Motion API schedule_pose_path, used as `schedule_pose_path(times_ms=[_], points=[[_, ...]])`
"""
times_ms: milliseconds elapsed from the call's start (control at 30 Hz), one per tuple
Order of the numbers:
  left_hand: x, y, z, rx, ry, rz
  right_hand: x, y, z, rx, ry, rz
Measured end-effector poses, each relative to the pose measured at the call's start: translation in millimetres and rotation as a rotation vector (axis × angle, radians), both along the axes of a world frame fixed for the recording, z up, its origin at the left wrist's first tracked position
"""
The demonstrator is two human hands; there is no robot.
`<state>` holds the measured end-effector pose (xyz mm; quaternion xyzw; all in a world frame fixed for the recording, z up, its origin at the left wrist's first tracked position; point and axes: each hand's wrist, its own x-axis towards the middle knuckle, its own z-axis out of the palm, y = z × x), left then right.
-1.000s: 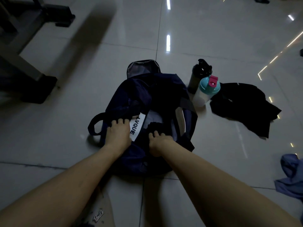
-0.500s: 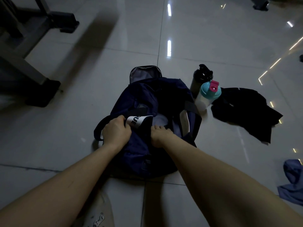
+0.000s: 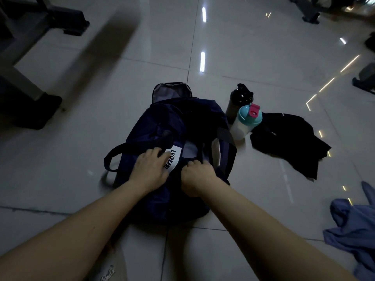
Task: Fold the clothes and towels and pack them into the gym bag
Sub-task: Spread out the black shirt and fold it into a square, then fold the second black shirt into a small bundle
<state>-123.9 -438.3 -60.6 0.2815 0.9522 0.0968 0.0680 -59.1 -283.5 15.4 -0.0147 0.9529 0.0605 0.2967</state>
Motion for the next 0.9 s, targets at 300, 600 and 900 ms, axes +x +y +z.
schedule_pose_path(times_ms=[300, 600, 900], points=[[5, 2, 1, -0.181, -0.483, -0.060, 79, 56, -13, -0.037, 0.260, -0.198], [21, 14, 24, -0.364, -0.338, -0.053, 96, 69, -23, -0.103, 0.285, -0.139], [66, 124, 158, -0.104, -0.058, -0.244, 167, 134, 71, -0.071, 0.483, -0.197]])
